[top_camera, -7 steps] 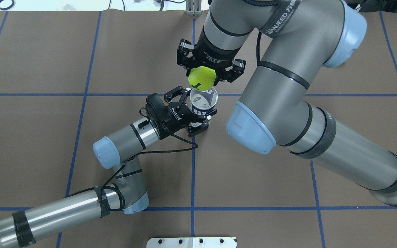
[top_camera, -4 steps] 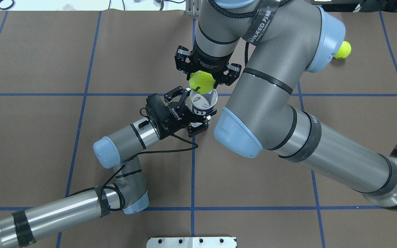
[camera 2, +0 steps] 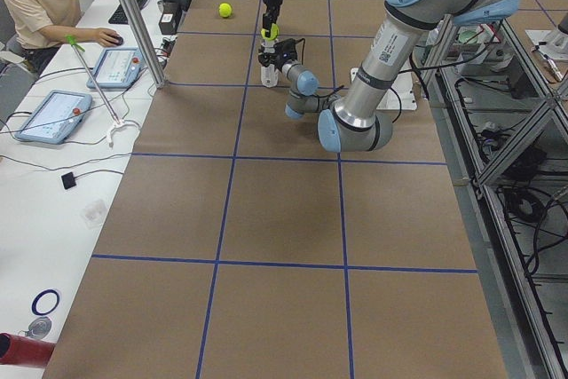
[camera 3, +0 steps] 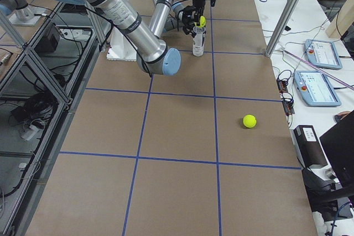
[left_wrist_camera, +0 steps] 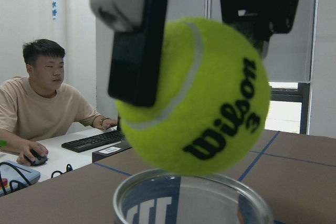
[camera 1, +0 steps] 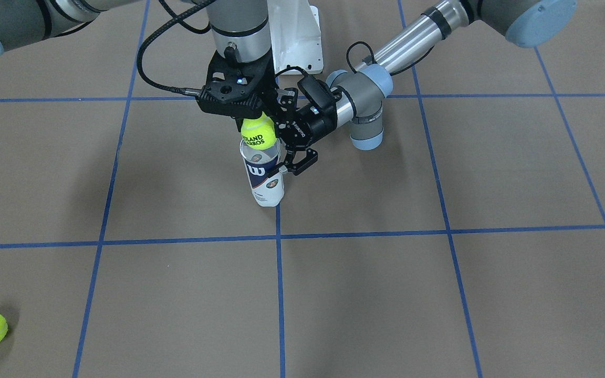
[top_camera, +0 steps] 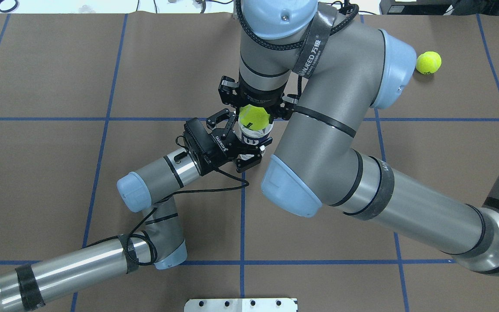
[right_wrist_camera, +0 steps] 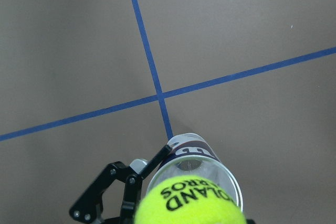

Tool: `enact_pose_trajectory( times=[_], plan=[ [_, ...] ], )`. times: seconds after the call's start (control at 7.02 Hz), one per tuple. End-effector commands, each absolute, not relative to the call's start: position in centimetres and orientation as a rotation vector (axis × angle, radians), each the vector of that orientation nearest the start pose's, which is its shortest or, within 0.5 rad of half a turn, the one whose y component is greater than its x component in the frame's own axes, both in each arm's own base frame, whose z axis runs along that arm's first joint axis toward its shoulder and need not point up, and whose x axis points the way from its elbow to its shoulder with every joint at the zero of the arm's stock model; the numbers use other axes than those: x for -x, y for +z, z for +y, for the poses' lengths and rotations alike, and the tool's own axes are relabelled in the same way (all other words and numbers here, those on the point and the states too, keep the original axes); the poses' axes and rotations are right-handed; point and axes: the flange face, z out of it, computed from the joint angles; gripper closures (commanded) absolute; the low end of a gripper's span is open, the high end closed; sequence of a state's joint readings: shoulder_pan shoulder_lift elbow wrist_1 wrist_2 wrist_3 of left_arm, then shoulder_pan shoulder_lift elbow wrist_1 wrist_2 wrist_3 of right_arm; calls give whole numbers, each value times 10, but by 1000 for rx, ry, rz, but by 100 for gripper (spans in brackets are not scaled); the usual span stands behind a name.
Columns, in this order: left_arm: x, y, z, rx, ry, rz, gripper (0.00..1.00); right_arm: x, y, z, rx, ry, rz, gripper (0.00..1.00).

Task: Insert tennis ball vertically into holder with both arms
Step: 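Lower the ball into the can opening and open the right gripper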

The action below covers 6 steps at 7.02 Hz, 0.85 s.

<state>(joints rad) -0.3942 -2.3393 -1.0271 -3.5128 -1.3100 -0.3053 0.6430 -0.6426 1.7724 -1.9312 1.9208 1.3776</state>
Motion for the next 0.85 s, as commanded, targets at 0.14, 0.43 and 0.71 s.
enact_pose_trajectory(
  times=[0.14, 0.43, 0.71],
  plan=[
    [-587, 244, -415, -1686, 225, 1342, 9, 455, 63, -465, -32, 299, -815, 1],
    [-587, 244, -415, -1685, 226, 1341, 9, 451, 61, -464, -36, 292, -799, 1],
    [-587, 244, -416, -1686, 226, 1337, 9, 448, 59, -464, -41, 290, -803, 1]
  ],
)
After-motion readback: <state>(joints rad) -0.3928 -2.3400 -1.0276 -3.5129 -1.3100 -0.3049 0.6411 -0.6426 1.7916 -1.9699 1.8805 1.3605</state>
